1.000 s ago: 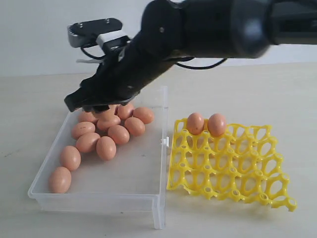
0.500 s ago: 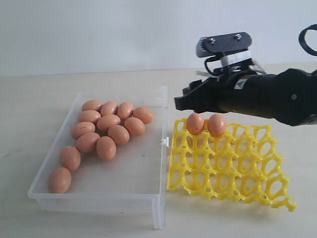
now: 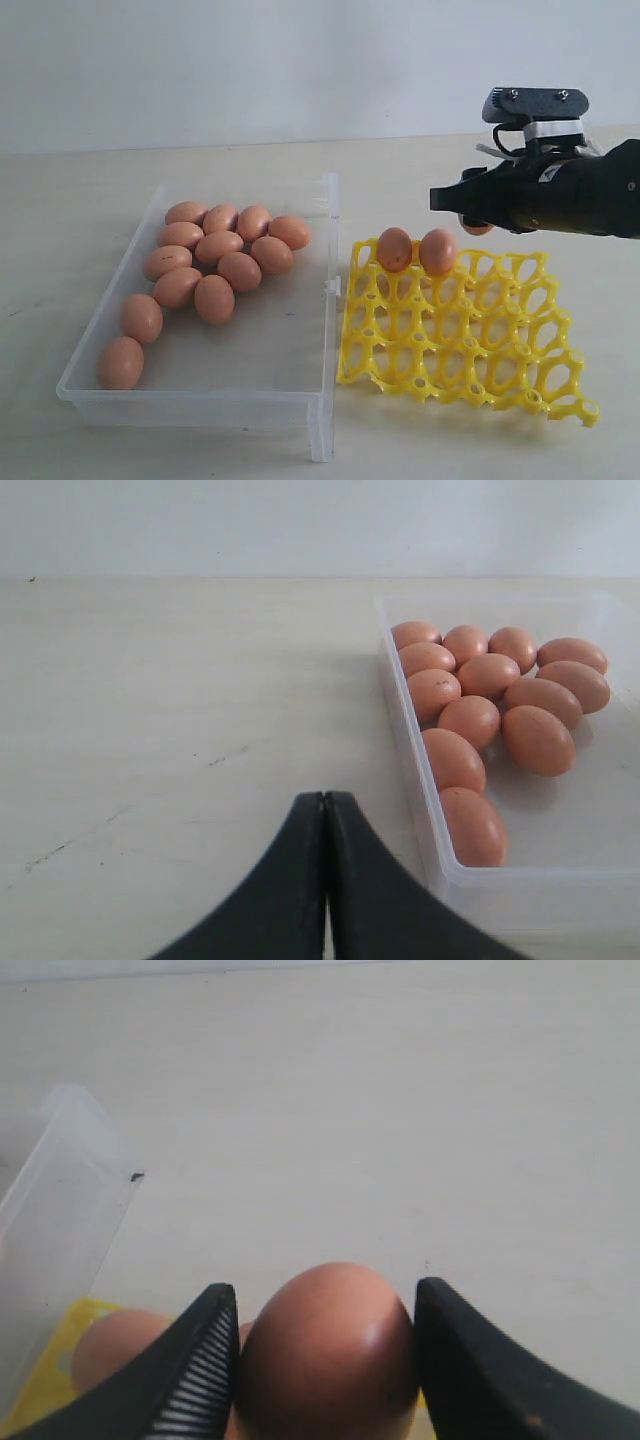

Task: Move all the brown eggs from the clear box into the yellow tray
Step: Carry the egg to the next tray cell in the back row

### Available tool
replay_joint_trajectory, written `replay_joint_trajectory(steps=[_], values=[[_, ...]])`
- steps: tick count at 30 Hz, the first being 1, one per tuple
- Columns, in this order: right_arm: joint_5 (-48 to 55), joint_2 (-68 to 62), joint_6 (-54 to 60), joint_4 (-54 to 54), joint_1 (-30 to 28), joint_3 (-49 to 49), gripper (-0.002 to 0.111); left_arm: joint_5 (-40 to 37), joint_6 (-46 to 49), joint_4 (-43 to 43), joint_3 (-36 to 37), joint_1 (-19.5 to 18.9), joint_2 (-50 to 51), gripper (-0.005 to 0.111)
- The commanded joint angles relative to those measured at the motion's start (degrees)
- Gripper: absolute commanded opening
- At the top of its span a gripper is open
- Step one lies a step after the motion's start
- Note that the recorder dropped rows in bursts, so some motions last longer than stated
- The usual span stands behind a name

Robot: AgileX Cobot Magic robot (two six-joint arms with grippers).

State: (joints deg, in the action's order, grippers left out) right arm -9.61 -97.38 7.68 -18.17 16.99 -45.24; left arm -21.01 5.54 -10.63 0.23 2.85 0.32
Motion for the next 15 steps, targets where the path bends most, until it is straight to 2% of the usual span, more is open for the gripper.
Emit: replay_joint_trajectory(steps=[1,15], values=[[-1.0,-1.9,-0.4,0.7,-0.5,0.1,0.0,0.2,0.1,-0.1,-0.2,-0.1,-0.3,0.0],[-0.8,-5.7,-0.2,0.7,-0.7,0.3,0.0,0.2,0.1,-0.1,-0.2,-0.1,-0.3,0.0]])
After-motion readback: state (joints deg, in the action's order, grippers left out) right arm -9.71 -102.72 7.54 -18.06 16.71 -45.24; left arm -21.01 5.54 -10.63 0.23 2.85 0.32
